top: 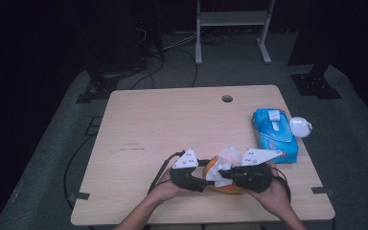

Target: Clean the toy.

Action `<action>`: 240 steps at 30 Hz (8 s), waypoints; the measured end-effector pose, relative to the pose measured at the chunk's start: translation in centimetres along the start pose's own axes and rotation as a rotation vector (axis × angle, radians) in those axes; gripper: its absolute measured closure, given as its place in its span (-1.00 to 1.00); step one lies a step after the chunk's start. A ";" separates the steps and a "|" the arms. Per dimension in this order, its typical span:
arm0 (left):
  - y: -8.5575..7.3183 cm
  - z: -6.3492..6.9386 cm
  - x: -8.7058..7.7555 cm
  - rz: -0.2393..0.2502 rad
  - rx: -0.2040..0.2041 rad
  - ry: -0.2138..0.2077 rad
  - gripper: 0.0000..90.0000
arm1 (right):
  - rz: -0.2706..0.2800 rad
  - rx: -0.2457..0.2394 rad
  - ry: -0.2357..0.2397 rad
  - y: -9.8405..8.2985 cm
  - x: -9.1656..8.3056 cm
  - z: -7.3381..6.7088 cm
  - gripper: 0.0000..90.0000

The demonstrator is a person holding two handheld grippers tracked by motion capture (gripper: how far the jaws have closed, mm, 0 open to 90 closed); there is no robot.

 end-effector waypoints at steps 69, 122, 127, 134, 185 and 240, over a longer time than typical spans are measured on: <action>-2.0 -3.4 -2.1 -0.024 -0.060 0.029 -0.38 | -0.040 0.050 -0.070 -2.2 -0.2 3.2 0.86; -3.0 -2.3 -1.3 -0.034 -0.068 -0.061 -0.57 | 0.026 0.088 -0.019 -2.7 -0.9 3.8 0.82; -2.8 -2.1 -1.3 -0.024 -0.068 -0.061 -0.57 | 0.009 0.077 -0.042 -3.2 -0.3 4.0 0.83; -2.4 -1.7 -0.9 -0.034 -0.028 -0.047 -0.57 | 0.016 0.106 -0.092 -2.9 -0.8 4.6 0.88; -1.5 -0.8 -0.5 -0.030 -0.018 -0.037 -0.66 | 0.007 0.021 -0.047 -1.9 0.0 2.6 0.87; -0.7 0.5 0.3 -0.014 -0.025 -0.052 -0.48 | 0.008 0.010 -0.160 -0.6 -1.0 2.5 0.87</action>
Point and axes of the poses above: each handheld gripper's, and its own axes: x roughly forward along the jaws, y roughly out of its top, z roughly to its right, the point moved 8 cm from there along x, roughly forward along the jaws, and after that the axes turned 3 degrees about z, right-handed, at the moved point
